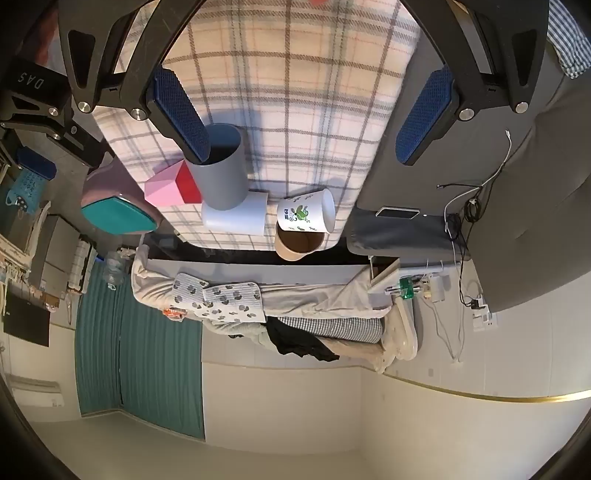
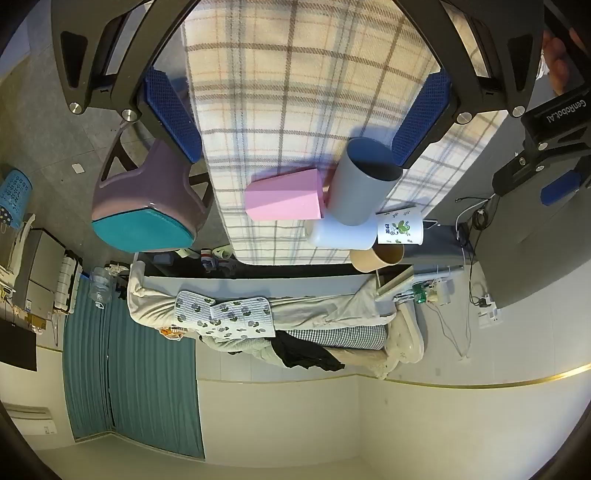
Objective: Flip cup upside down
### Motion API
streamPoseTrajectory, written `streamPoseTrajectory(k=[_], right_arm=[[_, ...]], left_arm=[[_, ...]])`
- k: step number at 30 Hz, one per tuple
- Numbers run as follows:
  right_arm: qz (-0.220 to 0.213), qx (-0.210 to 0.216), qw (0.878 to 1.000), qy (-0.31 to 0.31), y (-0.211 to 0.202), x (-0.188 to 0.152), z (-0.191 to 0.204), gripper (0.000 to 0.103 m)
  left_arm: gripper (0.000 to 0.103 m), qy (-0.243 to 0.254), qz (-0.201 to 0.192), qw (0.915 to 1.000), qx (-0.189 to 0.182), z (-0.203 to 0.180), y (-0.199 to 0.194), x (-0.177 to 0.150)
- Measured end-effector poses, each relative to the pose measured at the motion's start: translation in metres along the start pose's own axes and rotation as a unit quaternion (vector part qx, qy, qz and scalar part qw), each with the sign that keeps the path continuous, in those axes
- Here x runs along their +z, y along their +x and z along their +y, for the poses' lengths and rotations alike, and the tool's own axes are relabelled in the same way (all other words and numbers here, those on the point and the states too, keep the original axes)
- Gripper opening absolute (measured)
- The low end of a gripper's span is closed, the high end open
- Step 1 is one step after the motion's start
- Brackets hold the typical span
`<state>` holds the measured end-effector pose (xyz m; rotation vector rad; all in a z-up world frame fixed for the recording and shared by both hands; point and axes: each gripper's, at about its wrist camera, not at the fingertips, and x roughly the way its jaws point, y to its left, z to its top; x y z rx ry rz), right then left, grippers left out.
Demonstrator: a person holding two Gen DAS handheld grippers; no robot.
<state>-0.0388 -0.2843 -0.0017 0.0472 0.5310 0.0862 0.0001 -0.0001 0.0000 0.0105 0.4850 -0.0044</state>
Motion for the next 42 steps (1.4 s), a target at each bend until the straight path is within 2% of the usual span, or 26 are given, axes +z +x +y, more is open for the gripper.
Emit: streamPoseTrajectory(k=[42], right_arm=[[-0.002, 0.000, 1.000, 0.002, -0.0015, 0.0002, 0.0001, 0.103]], left_arm=[[0.103, -0.003, 0.001, 1.0000, 0.001, 0.0024, -0.0051, -0.0001]])
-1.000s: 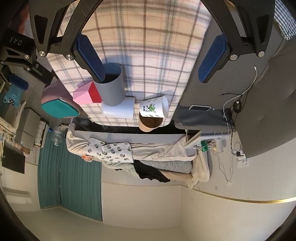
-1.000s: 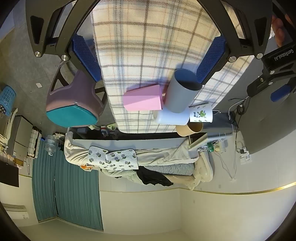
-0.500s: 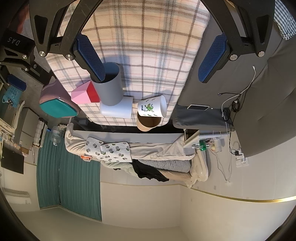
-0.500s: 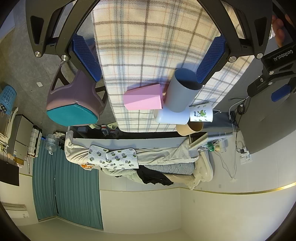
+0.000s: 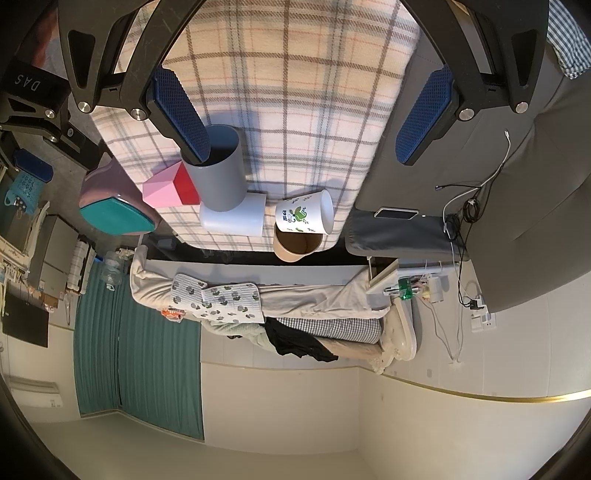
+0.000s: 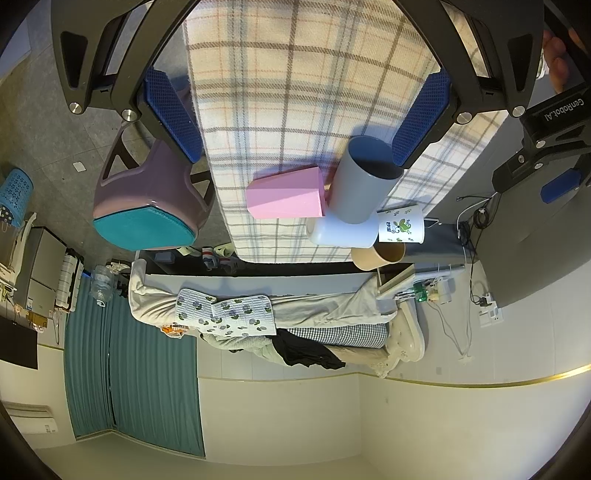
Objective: Flip cup upside down
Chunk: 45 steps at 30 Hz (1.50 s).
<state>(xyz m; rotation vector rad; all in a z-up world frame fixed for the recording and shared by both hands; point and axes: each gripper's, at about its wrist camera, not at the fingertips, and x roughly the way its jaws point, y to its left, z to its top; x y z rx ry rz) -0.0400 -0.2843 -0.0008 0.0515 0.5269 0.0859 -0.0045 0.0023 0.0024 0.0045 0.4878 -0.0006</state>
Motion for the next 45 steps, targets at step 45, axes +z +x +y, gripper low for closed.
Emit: streamPoseTrajectory(k=[45], right_arm=[[0.000, 0.000, 1.000, -0.001, -0.0053, 0.0063, -0.0006, 0.103]], left_arm=[[0.103, 0.001, 0.000, 1.0000, 0.000, -0.0002, 0.0001, -0.0001]])
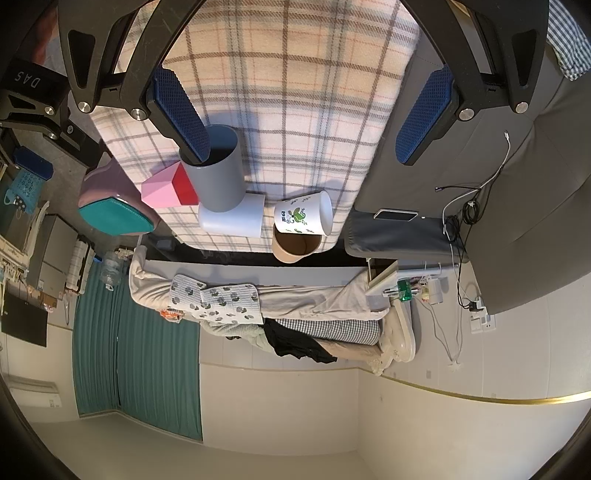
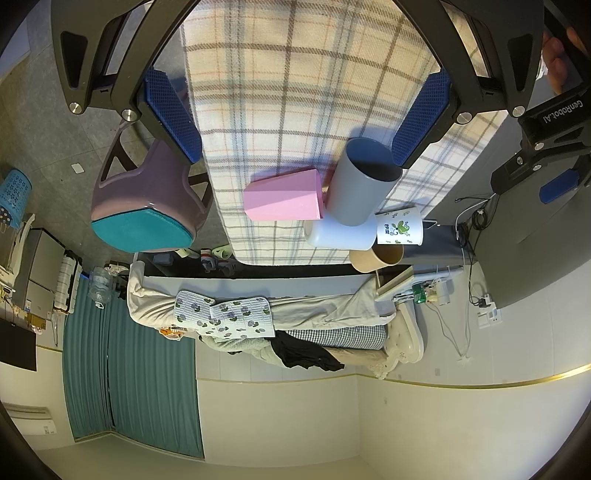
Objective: Flip cup upside down
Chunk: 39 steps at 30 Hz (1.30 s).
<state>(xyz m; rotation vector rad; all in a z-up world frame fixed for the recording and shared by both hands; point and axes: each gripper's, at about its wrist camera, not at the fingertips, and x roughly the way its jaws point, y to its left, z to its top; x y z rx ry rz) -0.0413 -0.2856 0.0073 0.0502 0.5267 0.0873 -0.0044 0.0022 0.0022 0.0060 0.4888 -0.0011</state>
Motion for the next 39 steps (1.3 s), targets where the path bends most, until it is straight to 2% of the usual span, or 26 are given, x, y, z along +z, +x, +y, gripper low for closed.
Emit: streamPoseTrajectory(k=[18, 21, 29, 39], right_arm=[[0.005, 0.002, 1.000, 0.012, -0.002, 0.002, 0.007, 0.103], [0.018, 0.012, 1.000, 0.014, 0.003, 0.009, 0.012, 0.103], [0.063, 0.026, 0.998, 0.003, 0.025, 0.033, 0.033, 0.103], [0.152, 0.042, 0.987, -0.009, 0.104, 0.042, 0.066, 0.103]], left_arm=[[0.103, -0.002, 0.005, 1.0000, 0.006, 0.004, 0.005, 0.005], [0.103, -0.008, 0.016, 0.9998, -0.002, 0.009, 0.006, 0.012], [0.103, -0.035, 0.052, 0.9979, 0.017, 0.035, 0.020, 0.028], [0.103, -0.034, 0.083, 0.9948, 0.047, 0.056, 0.044, 0.021]])
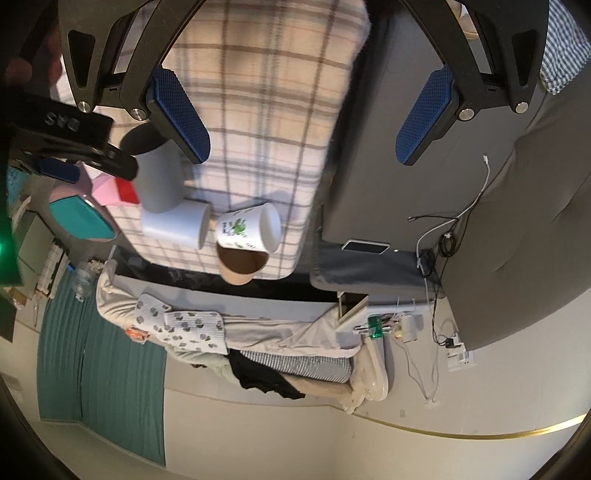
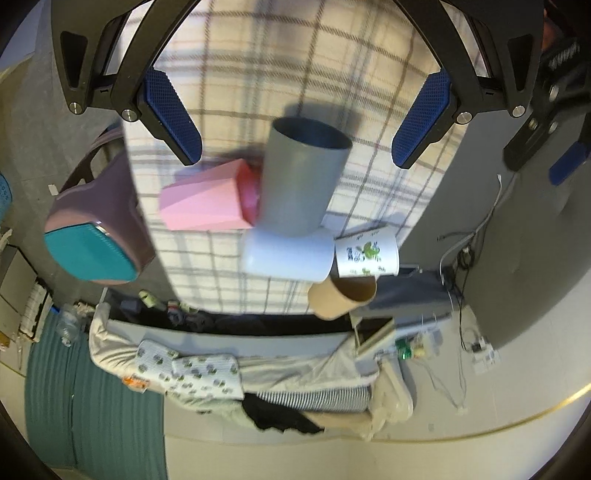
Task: Flip cup upside down
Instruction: 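Move the right gripper toward the grey cup lying on its side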
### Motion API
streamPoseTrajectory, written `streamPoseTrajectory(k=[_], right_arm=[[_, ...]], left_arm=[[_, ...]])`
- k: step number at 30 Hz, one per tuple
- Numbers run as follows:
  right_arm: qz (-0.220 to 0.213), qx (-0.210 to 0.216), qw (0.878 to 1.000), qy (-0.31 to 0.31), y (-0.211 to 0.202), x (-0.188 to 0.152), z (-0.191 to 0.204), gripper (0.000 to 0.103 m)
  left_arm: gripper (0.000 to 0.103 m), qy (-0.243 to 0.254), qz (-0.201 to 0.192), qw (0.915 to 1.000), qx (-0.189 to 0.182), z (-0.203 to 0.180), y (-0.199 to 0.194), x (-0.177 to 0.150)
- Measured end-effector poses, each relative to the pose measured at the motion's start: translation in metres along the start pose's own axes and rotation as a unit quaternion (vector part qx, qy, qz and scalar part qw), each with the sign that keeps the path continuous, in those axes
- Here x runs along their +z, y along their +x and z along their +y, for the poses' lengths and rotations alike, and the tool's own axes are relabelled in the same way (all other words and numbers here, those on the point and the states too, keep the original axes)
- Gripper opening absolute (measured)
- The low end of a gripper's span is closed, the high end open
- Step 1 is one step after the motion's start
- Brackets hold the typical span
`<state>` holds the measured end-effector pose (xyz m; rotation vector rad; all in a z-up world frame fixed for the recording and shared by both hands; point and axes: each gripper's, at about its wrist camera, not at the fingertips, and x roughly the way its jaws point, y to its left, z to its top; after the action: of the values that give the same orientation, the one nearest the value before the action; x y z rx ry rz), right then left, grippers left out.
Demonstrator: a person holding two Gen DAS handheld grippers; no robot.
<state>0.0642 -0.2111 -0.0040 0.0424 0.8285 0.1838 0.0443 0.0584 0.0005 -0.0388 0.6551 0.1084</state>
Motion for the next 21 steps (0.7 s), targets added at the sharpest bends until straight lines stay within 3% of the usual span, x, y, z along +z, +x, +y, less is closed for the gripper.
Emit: streamPoseTrajectory(k=[3, 12, 14, 21], right_arm=[[0.026, 0.002, 1.000, 0.010, 0.026, 0.003, 0.003, 0.103], [0.075, -0.009, 0.997, 0.011, 0.074, -0.004, 0.015, 0.085], [0.075, -0.018, 0.997, 0.008, 0.075, -0.005, 0.012, 0.075], [0.075, -0.006, 0.997, 0.005, 0.036, -0.027, 0.004, 0.074]], left_arm=[[0.103, -0.005, 0.005, 1.0000, 0.000, 0.005, 0.005, -0.001], [0.103, 0.001, 0.020, 0.9998, 0.001, 0.004, 0.014, -0.005], [0.103, 0.000, 0.025, 0.9997, -0.004, 0.001, 0.014, -0.005], [0.103, 0.015, 0.030, 0.9993, -0.017, -0.011, 0.009, -0.009]])
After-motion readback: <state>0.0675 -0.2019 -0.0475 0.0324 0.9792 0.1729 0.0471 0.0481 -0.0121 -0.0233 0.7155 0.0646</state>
